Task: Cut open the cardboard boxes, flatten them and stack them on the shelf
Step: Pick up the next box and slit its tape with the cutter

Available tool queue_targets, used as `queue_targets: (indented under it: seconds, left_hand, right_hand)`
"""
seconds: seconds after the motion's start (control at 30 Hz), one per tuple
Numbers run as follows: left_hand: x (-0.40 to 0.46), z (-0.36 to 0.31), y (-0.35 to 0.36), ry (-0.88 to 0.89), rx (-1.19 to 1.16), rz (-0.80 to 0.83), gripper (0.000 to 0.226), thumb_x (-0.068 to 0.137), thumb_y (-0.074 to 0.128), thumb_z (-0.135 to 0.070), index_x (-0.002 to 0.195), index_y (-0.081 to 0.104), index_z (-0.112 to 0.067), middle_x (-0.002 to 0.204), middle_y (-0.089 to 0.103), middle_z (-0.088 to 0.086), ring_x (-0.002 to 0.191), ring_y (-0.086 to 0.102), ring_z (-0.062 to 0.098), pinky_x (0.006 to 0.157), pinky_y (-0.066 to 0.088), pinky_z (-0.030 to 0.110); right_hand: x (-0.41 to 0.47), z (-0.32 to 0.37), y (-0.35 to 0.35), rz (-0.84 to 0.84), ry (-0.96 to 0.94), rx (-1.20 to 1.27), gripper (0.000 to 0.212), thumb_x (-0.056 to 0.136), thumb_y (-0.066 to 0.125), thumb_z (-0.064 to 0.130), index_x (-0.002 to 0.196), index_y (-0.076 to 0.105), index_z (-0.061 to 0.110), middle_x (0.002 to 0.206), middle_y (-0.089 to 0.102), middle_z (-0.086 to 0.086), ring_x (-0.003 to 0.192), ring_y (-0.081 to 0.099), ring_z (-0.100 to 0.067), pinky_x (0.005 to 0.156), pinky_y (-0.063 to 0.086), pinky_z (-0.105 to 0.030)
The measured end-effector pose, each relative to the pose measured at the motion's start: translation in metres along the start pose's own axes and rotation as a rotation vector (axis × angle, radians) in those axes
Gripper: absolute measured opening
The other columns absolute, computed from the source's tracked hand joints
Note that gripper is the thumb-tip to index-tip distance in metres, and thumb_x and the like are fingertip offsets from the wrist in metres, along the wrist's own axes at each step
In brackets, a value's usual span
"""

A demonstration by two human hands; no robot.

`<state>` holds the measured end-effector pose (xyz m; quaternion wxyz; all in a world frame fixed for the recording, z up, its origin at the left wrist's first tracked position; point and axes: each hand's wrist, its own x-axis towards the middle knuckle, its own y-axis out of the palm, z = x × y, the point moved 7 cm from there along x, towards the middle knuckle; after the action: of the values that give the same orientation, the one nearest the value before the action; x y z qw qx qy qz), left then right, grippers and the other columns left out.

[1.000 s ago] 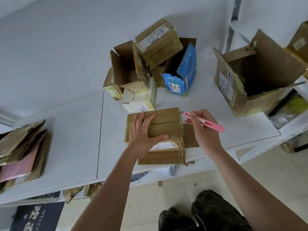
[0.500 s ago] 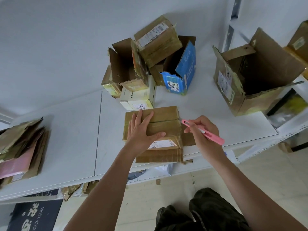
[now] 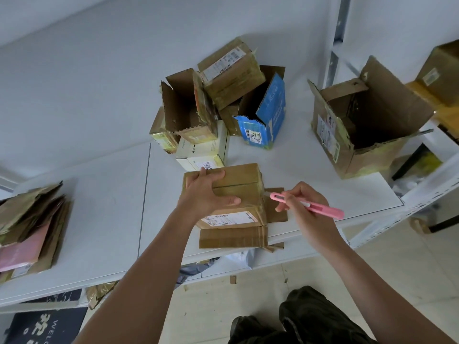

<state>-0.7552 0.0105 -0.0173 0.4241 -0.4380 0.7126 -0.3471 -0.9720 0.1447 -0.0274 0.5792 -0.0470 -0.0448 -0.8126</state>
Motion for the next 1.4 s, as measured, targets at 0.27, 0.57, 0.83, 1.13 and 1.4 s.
queue_targets:
  seconds: [0.27, 0.57, 0.83, 1.13, 1.4]
  left_hand:
    - [0.01, -0.011, -0.014, 0.013, 0.407, -0.148, 0.077, 0.075, 0.045, -0.085, 0.119, 0.041, -0.022, 0.118, 0.058, 0.007, 0.114, 0.055, 0.031, 0.1, 0.041, 0.046]
    - [-0.004, 0.009, -0.023, -0.386, 0.292, -0.249, 0.079, 0.088, 0.037, -0.075, 0.137, 0.027, -0.014, 0.112, 0.062, 0.015, 0.097, 0.063, 0.036, 0.064, 0.042, 0.038]
    - [-0.014, 0.011, -0.002, -0.419, -0.452, -0.051, 0.055, 0.103, 0.039, -0.038, 0.149, 0.009, -0.046, 0.134, 0.049, 0.021, 0.06, 0.07, 0.043, 0.051, 0.06, 0.04]
    - [-0.035, 0.022, -0.008, -0.544, -0.558, -0.079, 0.041, 0.093, 0.062, -0.033, 0.117, 0.037, -0.013, 0.085, 0.064, 0.017, 0.046, 0.068, 0.032, 0.045, 0.056, 0.033]
    - [-0.021, -0.02, -0.014, 0.122, 0.061, -0.22, 0.048, 0.091, 0.064, -0.024, 0.136, 0.047, -0.026, 0.135, 0.035, -0.003, 0.126, 0.042, 0.022, 0.096, 0.041, 0.034]
  right_hand:
    - [-0.008, -0.007, -0.025, -0.243, 0.066, 0.069, 0.013, 0.097, 0.056, 0.005, 0.086, 0.057, 0.011, 0.074, 0.07, -0.004, 0.076, 0.069, -0.018, 0.078, 0.056, -0.034]
    - [-0.018, -0.017, 0.011, -0.249, 0.076, 0.223, 0.01, 0.096, 0.057, 0.03, 0.095, 0.053, 0.021, 0.086, 0.07, -0.003, 0.083, 0.073, -0.022, 0.078, 0.061, -0.039]
    - [-0.027, -0.005, 0.028, -0.323, -0.066, 0.049, 0.008, 0.102, 0.05, 0.019, 0.099, 0.049, 0.011, 0.091, 0.069, 0.012, 0.087, 0.069, -0.005, 0.069, 0.053, -0.017]
    - [-0.017, -0.006, 0.02, -0.43, 0.011, 0.156, 0.005, 0.097, 0.055, 0.038, 0.094, 0.053, 0.034, 0.091, 0.068, 0.0, 0.088, 0.069, -0.023, 0.074, 0.056, -0.059]
    - [0.039, -0.016, 0.012, -0.274, 0.081, 0.157, 0.007, 0.101, 0.054, 0.021, 0.096, 0.053, 0.017, 0.091, 0.073, -0.005, 0.096, 0.07, -0.024, 0.088, 0.054, -0.057]
